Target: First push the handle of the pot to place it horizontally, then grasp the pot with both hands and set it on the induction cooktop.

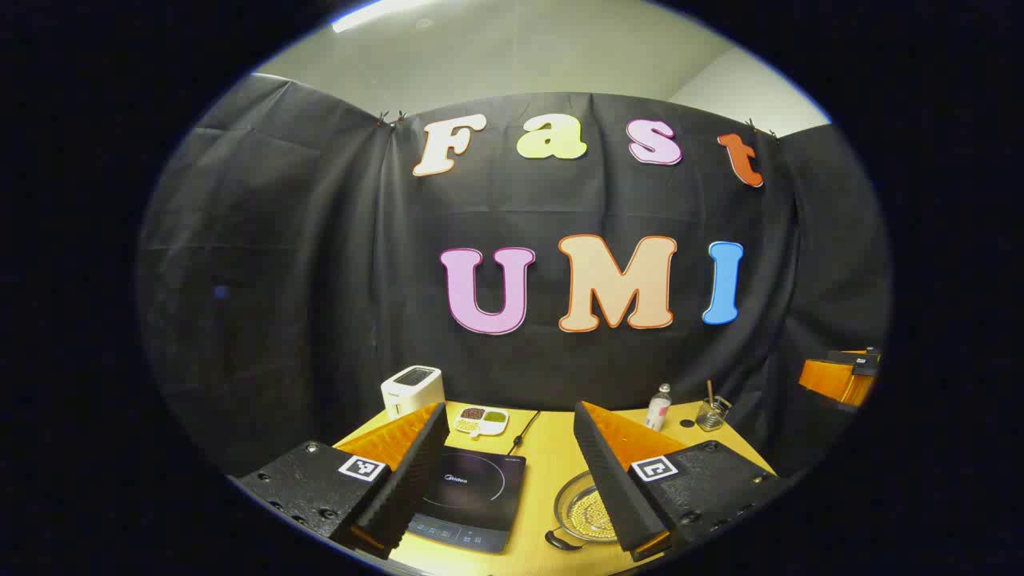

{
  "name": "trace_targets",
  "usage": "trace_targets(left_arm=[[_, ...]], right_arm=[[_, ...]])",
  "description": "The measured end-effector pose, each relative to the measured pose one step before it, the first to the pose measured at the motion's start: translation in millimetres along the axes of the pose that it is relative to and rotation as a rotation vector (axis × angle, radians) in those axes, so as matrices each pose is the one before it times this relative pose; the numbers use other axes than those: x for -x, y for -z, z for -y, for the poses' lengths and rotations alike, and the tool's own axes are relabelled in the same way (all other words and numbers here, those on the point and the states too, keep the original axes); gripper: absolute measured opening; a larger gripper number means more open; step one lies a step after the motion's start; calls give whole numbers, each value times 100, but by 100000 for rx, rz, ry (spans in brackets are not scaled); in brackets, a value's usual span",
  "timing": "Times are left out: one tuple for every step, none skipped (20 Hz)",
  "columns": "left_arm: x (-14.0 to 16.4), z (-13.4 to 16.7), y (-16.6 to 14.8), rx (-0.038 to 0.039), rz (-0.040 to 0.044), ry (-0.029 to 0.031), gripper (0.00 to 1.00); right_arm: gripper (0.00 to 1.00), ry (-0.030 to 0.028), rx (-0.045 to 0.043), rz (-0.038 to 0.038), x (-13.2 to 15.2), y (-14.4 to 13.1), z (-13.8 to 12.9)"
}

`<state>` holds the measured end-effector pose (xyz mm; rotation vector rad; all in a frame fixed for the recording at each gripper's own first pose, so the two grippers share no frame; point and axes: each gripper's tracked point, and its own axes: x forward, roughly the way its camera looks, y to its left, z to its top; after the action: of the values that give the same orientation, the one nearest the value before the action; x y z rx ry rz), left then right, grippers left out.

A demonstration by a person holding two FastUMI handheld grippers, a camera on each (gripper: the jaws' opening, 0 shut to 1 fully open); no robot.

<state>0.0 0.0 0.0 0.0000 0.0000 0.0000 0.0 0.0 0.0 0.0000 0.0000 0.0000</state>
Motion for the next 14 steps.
trace_targets(left_arm=[[-30, 276, -25, -1234, 962, -930, 92], [34, 349, -43, -744, 489, -468, 96], [-55, 478, 195, -216, 286, -437, 92], [-31, 362, 14, 256, 120, 69, 92], [22, 550, 80, 855, 194, 537, 92], [-110, 492, 30, 993, -411, 199, 95], [-239, 177, 282, 648, -573, -85, 95], [-59, 38, 202, -13, -293, -537, 96], [-55, -2, -56, -283, 144, -476, 96], [-174, 8, -43, -148, 285, 37, 96], [-184, 177, 225, 84, -586, 478, 96], [-199, 209, 376, -35, -1141, 432, 92], [-173, 93, 478, -271, -782, 339, 96], [-195, 61, 312, -433, -707, -84, 92]], right_arm=[[94, -321, -663, -408, -501, 221, 438], [94, -196, -164, -484, -465, 411, 522], [94, -335, 85, -437, -446, 246, 450], [93, -305, 208, -455, -221, 226, 487], [99, -250, 309, -573, -203, 143, 366], [93, -377, 471, -310, -143, 207, 306], [94, -64, 533, -222, -193, 66, 331], [99, -21, 376, 50, -222, 1, 196], [99, -44, 6, -113, -250, 118, 156], [94, -97, -300, -777, -296, 358, 111], [94, 29, -329, -725, -226, 249, 89], [99, 445, -124, -103, -177, 125, 192], [99, 490, 42, -269, -286, 112, 188], [99, 202, 10, -749, -179, 405, 49]])
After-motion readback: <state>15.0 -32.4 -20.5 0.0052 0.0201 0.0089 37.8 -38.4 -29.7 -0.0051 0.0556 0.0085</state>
